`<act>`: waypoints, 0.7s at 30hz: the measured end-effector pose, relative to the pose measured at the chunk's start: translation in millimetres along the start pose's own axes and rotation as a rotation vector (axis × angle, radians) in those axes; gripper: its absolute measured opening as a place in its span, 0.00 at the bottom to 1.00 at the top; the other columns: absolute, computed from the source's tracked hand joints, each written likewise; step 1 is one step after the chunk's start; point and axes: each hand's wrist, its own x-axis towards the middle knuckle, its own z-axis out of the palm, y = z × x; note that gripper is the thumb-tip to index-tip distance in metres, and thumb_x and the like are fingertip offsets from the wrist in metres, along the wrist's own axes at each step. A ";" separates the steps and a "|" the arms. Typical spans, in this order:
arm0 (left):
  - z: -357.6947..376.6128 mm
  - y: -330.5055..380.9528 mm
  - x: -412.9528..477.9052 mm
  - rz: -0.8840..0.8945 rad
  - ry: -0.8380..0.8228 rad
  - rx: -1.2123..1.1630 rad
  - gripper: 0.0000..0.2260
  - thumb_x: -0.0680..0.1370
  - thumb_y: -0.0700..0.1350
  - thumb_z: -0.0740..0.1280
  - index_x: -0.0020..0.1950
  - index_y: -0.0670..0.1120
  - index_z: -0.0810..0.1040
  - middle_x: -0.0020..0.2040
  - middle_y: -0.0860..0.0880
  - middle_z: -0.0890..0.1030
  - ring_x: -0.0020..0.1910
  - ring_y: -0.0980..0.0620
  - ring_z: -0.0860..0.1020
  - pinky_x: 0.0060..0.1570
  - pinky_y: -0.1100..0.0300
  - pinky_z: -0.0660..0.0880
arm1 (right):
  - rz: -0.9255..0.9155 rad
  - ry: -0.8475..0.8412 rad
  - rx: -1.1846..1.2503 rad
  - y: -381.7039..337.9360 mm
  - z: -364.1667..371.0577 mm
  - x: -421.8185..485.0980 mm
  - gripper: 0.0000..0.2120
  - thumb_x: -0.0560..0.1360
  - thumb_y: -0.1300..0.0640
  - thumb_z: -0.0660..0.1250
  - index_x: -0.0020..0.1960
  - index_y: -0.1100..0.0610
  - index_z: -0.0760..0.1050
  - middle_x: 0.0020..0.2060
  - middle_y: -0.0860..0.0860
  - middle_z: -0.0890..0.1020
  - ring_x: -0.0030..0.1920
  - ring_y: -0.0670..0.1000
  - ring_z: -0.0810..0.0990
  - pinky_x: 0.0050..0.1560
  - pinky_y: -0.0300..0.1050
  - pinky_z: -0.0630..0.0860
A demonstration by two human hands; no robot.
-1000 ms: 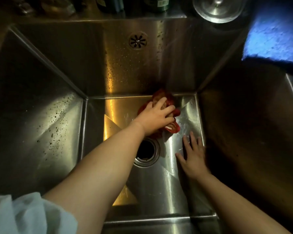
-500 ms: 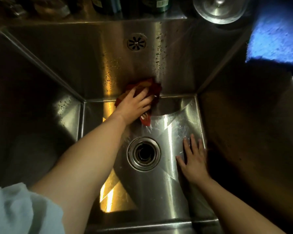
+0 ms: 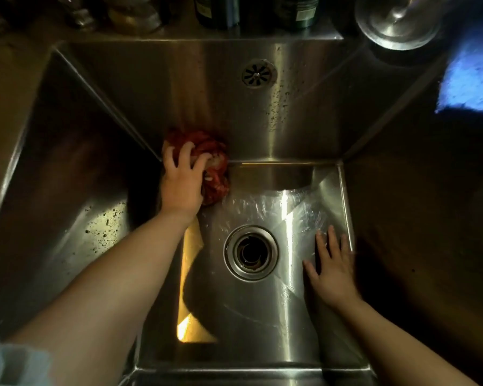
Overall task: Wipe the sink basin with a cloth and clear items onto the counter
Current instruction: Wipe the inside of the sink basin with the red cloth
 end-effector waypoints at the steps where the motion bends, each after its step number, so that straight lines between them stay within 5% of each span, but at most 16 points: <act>1: 3.9 6.8 -1.3 -0.087 0.045 -0.089 0.27 0.71 0.38 0.70 0.68 0.50 0.68 0.74 0.44 0.57 0.73 0.35 0.50 0.65 0.44 0.68 | 0.000 0.000 0.001 0.3 -0.2 -0.4 0.34 0.78 0.43 0.55 0.77 0.51 0.43 0.76 0.51 0.38 0.74 0.55 0.33 0.73 0.54 0.38; 4: 13.2 29.1 5.0 -0.448 0.155 -0.364 0.24 0.74 0.44 0.69 0.68 0.49 0.67 0.73 0.44 0.58 0.70 0.35 0.56 0.67 0.46 0.64 | -0.004 0.007 0.018 -0.3 -0.2 -0.5 0.34 0.78 0.43 0.56 0.77 0.50 0.44 0.76 0.51 0.39 0.75 0.55 0.34 0.73 0.54 0.38; 9: 16.4 45.9 31.4 -1.042 0.209 -0.839 0.34 0.75 0.55 0.68 0.74 0.42 0.59 0.72 0.42 0.62 0.67 0.37 0.66 0.66 0.47 0.64 | -0.010 0.025 0.037 -0.5 0.8 -0.9 0.34 0.78 0.43 0.56 0.76 0.50 0.42 0.76 0.50 0.38 0.75 0.55 0.34 0.72 0.53 0.36; 21: 26.0 95.8 40.7 -1.092 0.224 -0.972 0.35 0.73 0.55 0.70 0.73 0.42 0.60 0.71 0.42 0.64 0.67 0.43 0.68 0.65 0.56 0.64 | -0.015 0.025 0.070 -1.2 -0.1 -1.1 0.34 0.78 0.44 0.56 0.76 0.50 0.40 0.75 0.50 0.37 0.73 0.54 0.30 0.71 0.51 0.33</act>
